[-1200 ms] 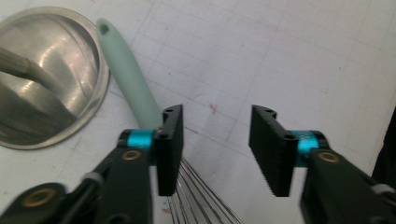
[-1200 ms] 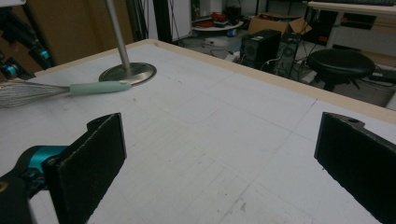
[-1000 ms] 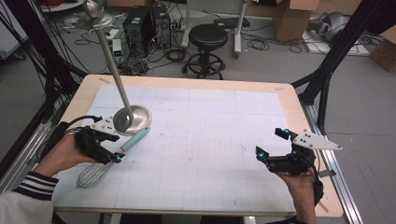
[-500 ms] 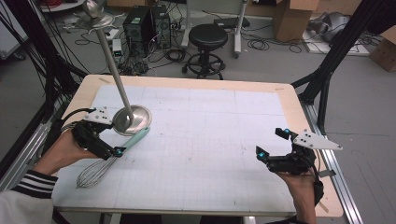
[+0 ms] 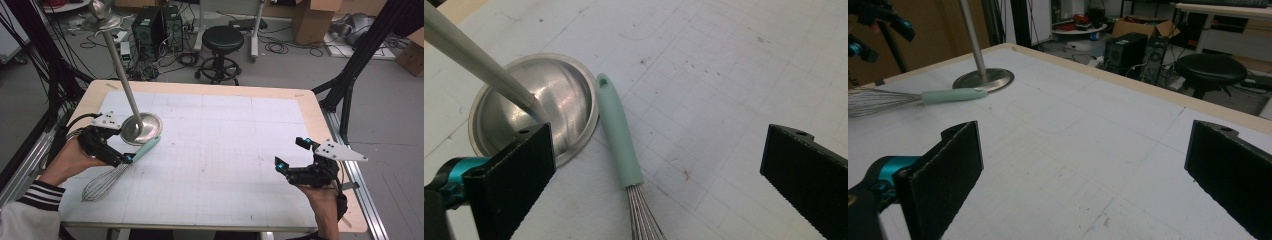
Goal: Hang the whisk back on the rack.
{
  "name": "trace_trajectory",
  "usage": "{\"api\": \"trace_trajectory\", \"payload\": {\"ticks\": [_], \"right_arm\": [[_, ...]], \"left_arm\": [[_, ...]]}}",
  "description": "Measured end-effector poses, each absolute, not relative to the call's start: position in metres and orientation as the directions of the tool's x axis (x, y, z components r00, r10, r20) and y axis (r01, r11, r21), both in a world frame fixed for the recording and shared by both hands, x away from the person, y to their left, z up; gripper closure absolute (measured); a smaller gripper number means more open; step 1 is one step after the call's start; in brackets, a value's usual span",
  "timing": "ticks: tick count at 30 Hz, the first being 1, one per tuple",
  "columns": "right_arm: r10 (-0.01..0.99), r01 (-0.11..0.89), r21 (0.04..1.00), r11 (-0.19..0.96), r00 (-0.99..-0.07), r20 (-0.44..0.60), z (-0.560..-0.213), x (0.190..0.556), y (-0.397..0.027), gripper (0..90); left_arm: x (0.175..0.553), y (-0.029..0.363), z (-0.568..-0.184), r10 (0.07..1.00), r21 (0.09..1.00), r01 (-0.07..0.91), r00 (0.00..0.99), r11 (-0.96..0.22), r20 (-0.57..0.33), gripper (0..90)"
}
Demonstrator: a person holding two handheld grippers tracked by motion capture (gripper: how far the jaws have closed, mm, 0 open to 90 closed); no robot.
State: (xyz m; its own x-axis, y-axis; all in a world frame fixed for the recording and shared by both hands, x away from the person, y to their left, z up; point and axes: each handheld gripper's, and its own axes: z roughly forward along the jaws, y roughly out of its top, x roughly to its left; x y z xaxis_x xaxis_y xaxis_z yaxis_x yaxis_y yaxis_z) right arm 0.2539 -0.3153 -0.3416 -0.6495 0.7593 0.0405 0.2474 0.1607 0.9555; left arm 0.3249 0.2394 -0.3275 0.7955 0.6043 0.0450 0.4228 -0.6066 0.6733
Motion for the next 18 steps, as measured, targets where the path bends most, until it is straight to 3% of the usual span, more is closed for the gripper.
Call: {"api": "trace_trajectory", "payload": {"ticks": [18], "right_arm": [[0.757, 0.252, 0.954, 0.166, -0.652, 0.04, -0.344, 0.255, -0.315, 0.8]], "left_arm": [[0.346, 0.232, -0.352, 0.646, 0.66, 0.463, 0.762, -0.591, 0.044, 1.7]]}}
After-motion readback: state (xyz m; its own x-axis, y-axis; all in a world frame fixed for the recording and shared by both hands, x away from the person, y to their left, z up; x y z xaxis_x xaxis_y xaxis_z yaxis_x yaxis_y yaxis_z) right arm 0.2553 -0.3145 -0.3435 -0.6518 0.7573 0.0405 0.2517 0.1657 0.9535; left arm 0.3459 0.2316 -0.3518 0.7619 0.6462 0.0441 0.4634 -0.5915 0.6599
